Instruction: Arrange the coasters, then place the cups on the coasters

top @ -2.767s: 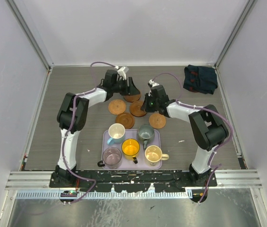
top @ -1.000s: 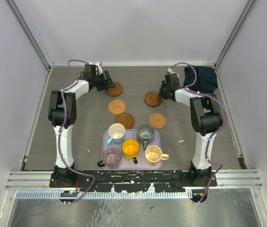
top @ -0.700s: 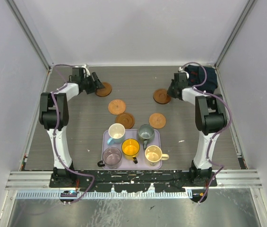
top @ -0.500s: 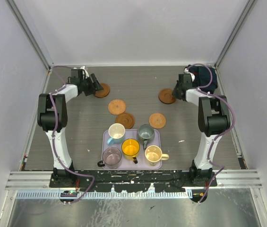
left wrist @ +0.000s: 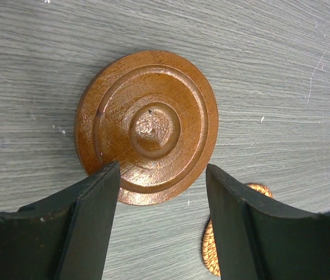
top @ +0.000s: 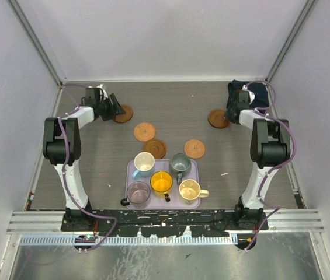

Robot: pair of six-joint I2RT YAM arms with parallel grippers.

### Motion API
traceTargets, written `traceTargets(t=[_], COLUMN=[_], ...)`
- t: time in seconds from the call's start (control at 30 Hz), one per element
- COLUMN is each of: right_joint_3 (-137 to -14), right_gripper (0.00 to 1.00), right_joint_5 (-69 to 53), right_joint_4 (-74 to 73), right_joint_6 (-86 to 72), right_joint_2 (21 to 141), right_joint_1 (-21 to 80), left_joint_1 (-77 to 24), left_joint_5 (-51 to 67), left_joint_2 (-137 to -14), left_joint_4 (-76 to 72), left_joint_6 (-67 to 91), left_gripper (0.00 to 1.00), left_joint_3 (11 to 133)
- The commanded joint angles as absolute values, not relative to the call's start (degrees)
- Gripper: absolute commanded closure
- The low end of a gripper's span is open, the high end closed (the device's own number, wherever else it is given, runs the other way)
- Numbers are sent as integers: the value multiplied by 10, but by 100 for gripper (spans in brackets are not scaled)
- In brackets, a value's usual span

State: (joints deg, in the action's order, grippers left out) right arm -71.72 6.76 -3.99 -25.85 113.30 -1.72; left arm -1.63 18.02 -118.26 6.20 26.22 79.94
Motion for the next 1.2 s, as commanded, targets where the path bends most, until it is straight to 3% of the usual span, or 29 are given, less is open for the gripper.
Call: traceTargets(t=[0.0, 0.33, 0.6, 0.9, 1.17], right_joint_3=[-728, -713, -727, -606, -511], right_gripper=[99, 99, 99, 99, 99], right_joint_5=[58, -44, -86, -109, -65], right_joint_4=[-35, 38, 47, 56, 21], right_joint_6=[-255, -207, -187, -207, -194], right_joint_2=[1135, 1083, 1028, 913, 848], right_joint_1=[-20, -19, -19, 12, 97], left_joint_1=[0, 22, 23, 2, -94], left_joint_5=[153, 274, 293, 313, 276], left_joint_2=[-1175, -1161, -1110, -1021, -971], left_joint_4=[113, -11, 2, -22, 9], left_joint_6=[249, 299, 302, 291, 219], left_gripper=[37, 31, 29, 31, 33], left_joint_3=[777, 802, 847, 709, 619])
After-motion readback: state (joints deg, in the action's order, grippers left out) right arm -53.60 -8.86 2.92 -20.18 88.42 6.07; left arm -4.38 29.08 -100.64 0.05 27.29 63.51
